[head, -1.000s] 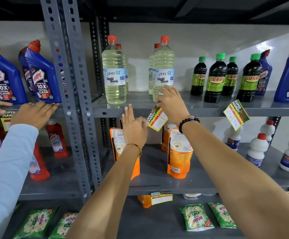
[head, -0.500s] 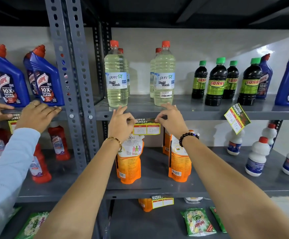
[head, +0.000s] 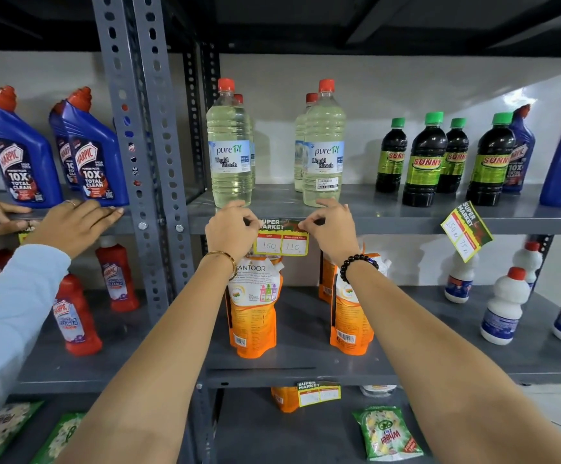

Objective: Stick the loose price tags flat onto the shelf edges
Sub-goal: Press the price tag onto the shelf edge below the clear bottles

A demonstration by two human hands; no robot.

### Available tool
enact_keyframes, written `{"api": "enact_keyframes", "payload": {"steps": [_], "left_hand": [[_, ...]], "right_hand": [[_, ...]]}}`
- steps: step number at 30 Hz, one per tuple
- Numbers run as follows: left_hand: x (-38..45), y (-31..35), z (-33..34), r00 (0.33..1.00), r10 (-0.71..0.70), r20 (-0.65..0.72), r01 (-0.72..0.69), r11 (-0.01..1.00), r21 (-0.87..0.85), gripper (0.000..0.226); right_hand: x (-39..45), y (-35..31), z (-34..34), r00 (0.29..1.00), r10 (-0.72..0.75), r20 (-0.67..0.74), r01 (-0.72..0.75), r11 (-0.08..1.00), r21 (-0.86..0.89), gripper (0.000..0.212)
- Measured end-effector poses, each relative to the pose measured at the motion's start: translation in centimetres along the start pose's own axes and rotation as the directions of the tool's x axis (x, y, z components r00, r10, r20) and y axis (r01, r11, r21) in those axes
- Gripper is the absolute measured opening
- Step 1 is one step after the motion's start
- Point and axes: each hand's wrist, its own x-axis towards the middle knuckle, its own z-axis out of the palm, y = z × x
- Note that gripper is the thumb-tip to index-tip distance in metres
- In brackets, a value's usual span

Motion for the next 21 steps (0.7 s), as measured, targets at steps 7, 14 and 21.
{"api": "enact_keyframes", "payload": {"steps": [7, 14, 21], "left_hand": [[0.10, 0.30, 0.18, 1.000, -0.021, 0.002, 0.021, 0.999, 0.031, 0.011], [-0.06, 0.57, 0.43, 0.999, -0.037, -0.021, 0.038, 0.999, 0.036, 0.014], [0.11, 0.90, 0.50, 0.999, 0.001, 0.035, -0.005, 0.993, 0.118, 0.042]], "right_hand": [[0.28, -0.22, 0.25, 0.999, 0.009, -0.037, -0.010, 1.000, -0.010, 0.010], [0.31, -0.71, 0.73, 0.997, 0.000, -0.080, -0.006, 0.997, -0.075, 0.013], [0.31, -0.97, 0.95, 0.999, -0.011, 0.036, 0.017, 0.987, -0.161, 0.040]]}}
